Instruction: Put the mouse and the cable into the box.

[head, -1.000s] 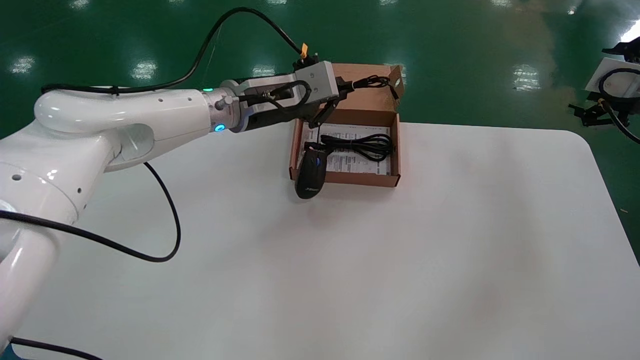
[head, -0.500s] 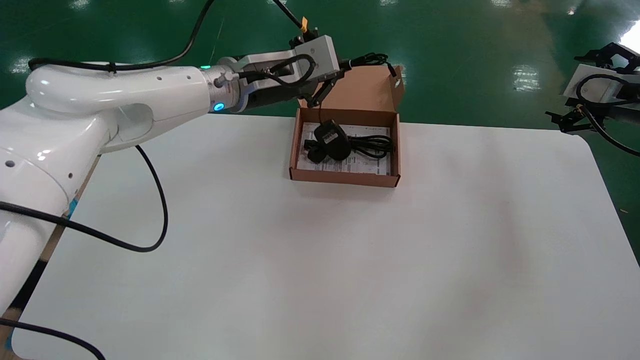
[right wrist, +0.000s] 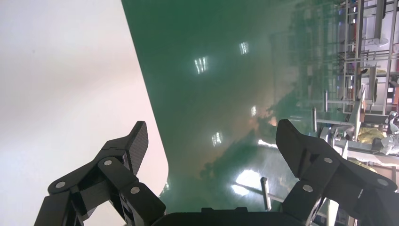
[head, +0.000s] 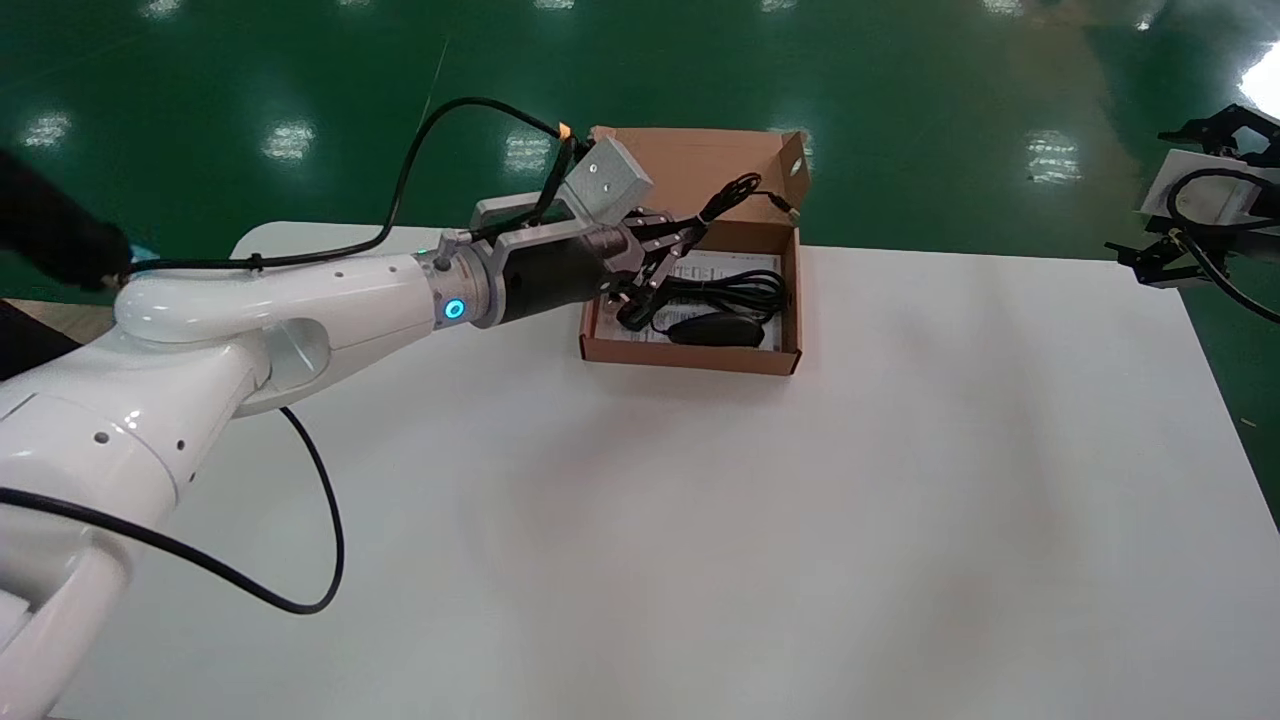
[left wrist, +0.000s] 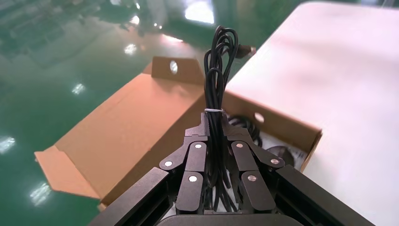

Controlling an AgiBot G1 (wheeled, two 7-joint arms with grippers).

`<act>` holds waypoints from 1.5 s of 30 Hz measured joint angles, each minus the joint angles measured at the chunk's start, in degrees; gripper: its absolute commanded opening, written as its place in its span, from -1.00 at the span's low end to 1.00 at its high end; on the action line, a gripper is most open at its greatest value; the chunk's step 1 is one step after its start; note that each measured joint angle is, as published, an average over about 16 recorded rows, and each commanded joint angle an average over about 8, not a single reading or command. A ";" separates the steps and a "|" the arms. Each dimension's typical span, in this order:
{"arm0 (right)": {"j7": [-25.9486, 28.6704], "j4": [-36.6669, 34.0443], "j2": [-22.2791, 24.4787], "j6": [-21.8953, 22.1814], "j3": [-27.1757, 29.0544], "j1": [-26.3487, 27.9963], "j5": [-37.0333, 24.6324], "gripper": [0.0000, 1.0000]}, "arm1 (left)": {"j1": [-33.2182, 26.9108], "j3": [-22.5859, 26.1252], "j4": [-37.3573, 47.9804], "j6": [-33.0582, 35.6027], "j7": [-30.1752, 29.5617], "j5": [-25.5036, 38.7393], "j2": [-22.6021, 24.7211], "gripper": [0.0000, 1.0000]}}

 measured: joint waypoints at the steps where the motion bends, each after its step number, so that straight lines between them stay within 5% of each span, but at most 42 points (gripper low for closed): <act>1: 0.01 0.00 0.15 -0.11 -0.06 0.02 -0.09 1.00 | 0.12 0.31 -0.02 -0.03 -0.66 -0.32 -0.02 -0.22; 6: 0.03 -0.01 0.81 -0.54 -0.28 0.06 -0.41 1.00 | 0.17 1.95 -0.41 -0.38 -2.21 -0.86 -0.10 0.98; 22: 3.56 3.97 2.17 -2.97 0.80 -2.40 1.78 1.00 | 1.42 1.39 -3.37 1.00 -3.72 -1.14 -2.19 1.00; 45: 27.14 30.92 8.47 -17.81 8.26 -18.74 16.90 1.00 | 12.46 -12.18 -23.61 15.86 -14.56 -4.48 -17.63 1.00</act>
